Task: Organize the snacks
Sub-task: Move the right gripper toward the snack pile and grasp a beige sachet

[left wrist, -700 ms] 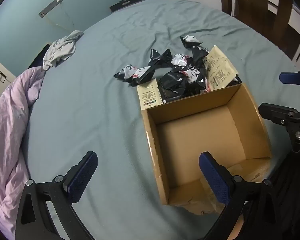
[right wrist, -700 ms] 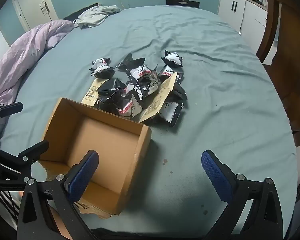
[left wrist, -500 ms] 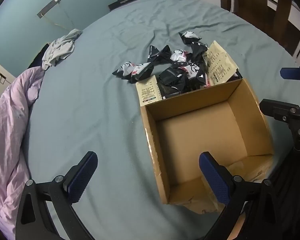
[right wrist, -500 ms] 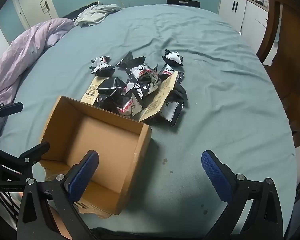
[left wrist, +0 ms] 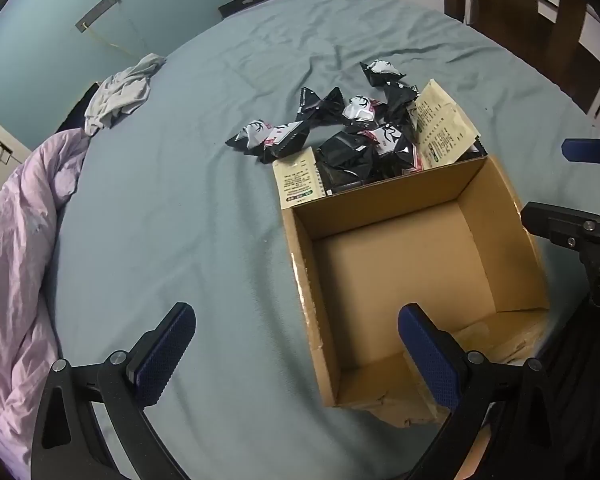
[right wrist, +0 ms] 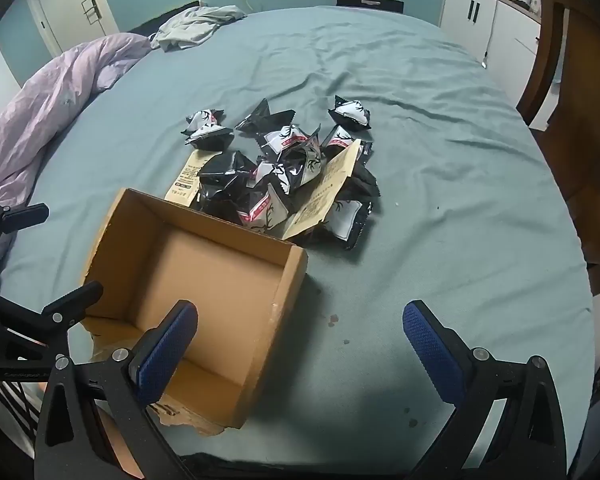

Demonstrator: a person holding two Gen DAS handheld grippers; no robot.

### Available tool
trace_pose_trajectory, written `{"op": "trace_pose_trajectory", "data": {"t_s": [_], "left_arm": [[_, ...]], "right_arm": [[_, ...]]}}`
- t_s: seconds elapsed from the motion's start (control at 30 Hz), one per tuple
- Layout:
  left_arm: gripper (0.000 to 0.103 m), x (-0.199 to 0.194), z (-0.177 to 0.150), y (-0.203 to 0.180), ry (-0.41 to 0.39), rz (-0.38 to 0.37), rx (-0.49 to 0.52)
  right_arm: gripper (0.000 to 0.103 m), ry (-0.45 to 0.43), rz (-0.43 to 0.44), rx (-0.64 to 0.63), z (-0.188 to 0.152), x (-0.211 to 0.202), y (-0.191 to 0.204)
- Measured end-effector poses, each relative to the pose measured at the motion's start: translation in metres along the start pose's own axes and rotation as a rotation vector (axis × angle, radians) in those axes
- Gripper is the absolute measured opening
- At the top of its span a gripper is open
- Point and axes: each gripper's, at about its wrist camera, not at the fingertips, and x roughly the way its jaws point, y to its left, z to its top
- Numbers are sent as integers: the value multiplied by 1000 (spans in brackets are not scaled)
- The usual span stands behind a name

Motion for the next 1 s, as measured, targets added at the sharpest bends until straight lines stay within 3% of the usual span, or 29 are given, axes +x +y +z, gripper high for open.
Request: {"op": "trace_pose_trajectory", "data": {"t_s": [0.8,1.0], "left_arm": [[103,-2,3,-2,1,-3,6],[103,-1,6,1,6,-23,-13]], "right_arm": [[103,13,17,9,2,1,2],[103,-1,116,99,10,2,-17]]}}
